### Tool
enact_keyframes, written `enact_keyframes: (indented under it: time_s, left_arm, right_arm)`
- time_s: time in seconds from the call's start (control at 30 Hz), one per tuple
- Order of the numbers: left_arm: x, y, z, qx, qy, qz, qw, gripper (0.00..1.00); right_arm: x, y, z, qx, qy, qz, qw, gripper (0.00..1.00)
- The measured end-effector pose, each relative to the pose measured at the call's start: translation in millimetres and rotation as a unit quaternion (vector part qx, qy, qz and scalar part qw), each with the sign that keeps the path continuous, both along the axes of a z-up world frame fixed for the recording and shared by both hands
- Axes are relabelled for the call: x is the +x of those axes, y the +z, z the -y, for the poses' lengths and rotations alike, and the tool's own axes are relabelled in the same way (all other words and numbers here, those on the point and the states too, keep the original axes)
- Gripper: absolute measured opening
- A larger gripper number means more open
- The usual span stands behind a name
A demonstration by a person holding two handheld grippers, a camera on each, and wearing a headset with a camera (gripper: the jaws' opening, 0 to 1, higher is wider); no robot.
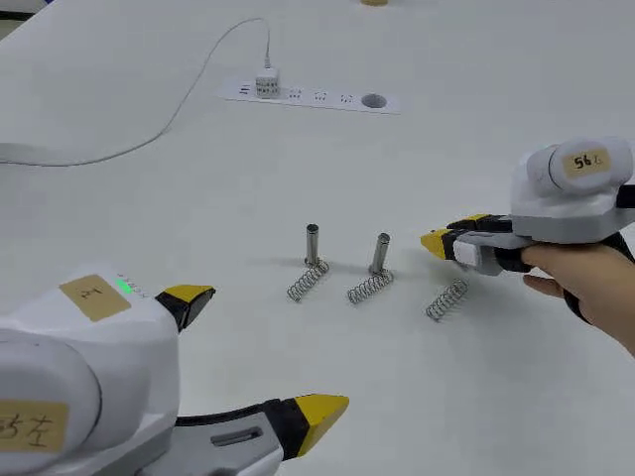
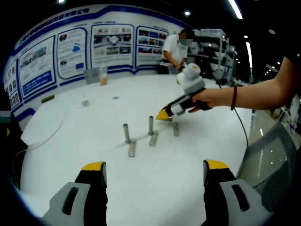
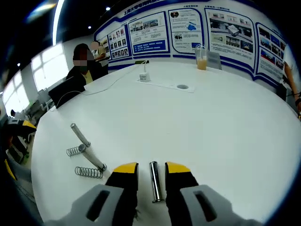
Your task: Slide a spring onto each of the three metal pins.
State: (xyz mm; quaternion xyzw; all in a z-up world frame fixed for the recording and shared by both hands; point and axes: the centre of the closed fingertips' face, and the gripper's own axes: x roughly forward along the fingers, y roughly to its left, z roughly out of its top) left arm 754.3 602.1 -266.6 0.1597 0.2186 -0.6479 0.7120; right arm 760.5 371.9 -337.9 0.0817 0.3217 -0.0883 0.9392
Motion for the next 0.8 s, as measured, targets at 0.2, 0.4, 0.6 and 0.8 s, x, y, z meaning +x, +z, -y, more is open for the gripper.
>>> enact_keyframes:
  time_s: [0.2, 0.4, 0.6, 0.8]
  left_arm:
    - [0.6, -2.3, -1.9, 0.005, 0.001, 0.001, 1.0000, 0.86]
    - [1.4, -2.3, -1.2, 0.004, 0.001, 0.000, 1.0000, 0.86]
    - [1.7, -1.5, 0.6, 0.003, 0.001, 0.001, 1.0000, 0.85]
    - [0.5, 0.4, 2.0, 0.001, -0.001, 0.003, 1.0000, 0.85]
  right_arm:
    - [4.5, -5.5, 1.1, 0.003, -0.002, -0.004, 1.0000, 0.18]
    - [6.0, -7.2, 2.8, -0.005, -0.001, -0.012, 0.9999, 0.13]
    - [5.3, -8.4, 3.2, 0.005, -0.009, -0.016, 0.9998, 0.10]
    - [2.7, -2.5, 3.7, 0.008, -0.018, -0.018, 0.9996, 0.09]
